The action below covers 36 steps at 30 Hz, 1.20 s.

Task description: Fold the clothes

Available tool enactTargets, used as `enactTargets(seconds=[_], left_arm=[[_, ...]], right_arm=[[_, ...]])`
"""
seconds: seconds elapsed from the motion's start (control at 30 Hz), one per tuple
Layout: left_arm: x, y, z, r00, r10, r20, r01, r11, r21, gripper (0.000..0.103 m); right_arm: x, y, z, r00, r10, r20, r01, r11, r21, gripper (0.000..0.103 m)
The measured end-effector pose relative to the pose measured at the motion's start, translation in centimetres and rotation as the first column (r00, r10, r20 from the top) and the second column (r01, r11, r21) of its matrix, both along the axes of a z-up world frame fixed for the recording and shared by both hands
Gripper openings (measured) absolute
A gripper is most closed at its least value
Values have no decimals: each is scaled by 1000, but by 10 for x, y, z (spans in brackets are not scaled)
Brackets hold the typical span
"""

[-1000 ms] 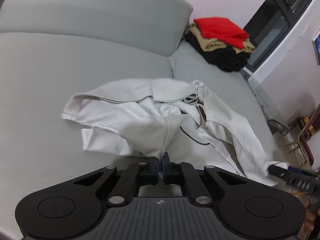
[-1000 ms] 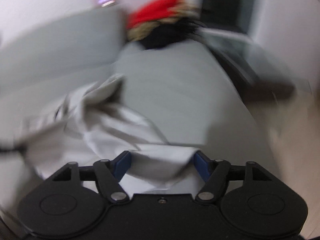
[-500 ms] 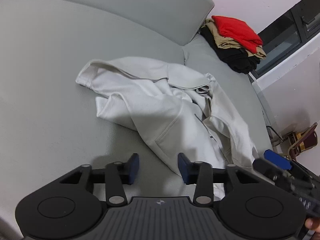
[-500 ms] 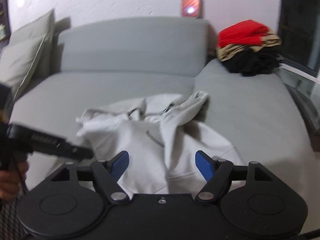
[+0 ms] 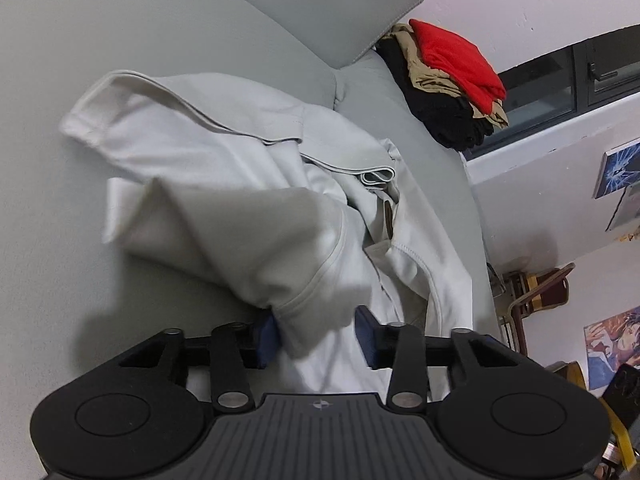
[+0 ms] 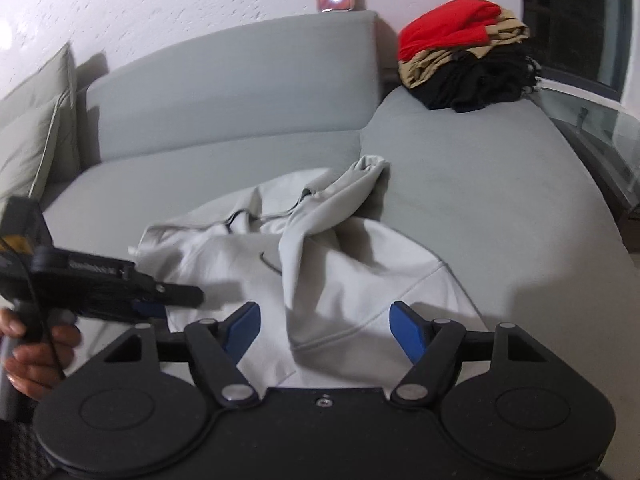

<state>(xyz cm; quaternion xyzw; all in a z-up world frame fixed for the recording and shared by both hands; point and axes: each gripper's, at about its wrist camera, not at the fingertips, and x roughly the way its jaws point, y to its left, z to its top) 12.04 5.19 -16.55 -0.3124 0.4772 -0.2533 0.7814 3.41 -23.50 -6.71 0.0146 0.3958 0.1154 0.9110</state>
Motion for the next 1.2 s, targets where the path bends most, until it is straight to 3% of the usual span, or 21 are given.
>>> enactTargets(seconds=[0.1, 0.13, 0.23, 0.27, 0.37, 0.43, 0.5, 0.6, 0.67, 0.87, 0.97, 1.0, 1.1, 1.2], left_arm=[[-1, -1, 4, 1000, 4, 13, -4, 998, 62, 25], [1, -4, 5, 1000, -2, 17, 0, 996, 91, 20], [7, -17, 10, 999, -19, 25, 14, 979, 202, 4], [7, -21, 13, 999, -28, 36, 18, 973, 232, 3], [5, -29, 21, 996, -60, 68, 36, 951, 306, 3], [4, -30, 22, 995, -66, 71, 40, 946, 322, 3], [5, -27, 20, 996, -60, 59, 38, 948, 316, 3], [3, -19, 19, 998, -49, 36, 37, 955, 293, 3], [0, -14, 21, 998, -51, 26, 42, 959, 282, 4], [-18, -8, 35, 996, -69, 52, 49, 950, 309, 6], [-28, -5, 39, 995, -72, 67, 46, 943, 330, 6], [-32, -2, 39, 996, -67, 67, 42, 944, 328, 8], [-42, 3, 35, 997, -45, 60, 24, 952, 304, 26], [-49, 9, 30, 998, -18, 57, 2, 963, 268, 29]], right_arm=[[1, 18, -8, 999, 54, -2, -54, 995, -79, 66], [2, 26, -11, 998, 66, 2, -66, 991, -118, 61], [11, 36, -12, 1000, 24, 17, -19, 973, -229, 4], [17, 33, -10, 1000, -15, 26, 21, 971, -237, 4], [38, -12, 16, 963, -253, 94, 262, 960, -102, 4], [53, -54, 33, 891, -441, 107, 441, 897, 31, 4], [66, -95, 37, 818, -575, 26, 564, 810, 163, 4], [71, -130, 31, 784, -616, -83, 615, 750, 243, 9], [63, -145, 28, 777, -618, -119, 624, 731, 277, 23], [4, -164, 44, 795, -600, -82, 593, 745, 306, 52], [-22, -173, 49, 795, -605, -54, 592, 752, 290, 56], [-29, -173, 47, 807, -587, -61, 578, 765, 282, 56], [-37, -163, 36, 855, -516, -55, 514, 827, 227, 55], [-39, -147, 24, 901, -433, -38, 433, 889, 150, 53]])
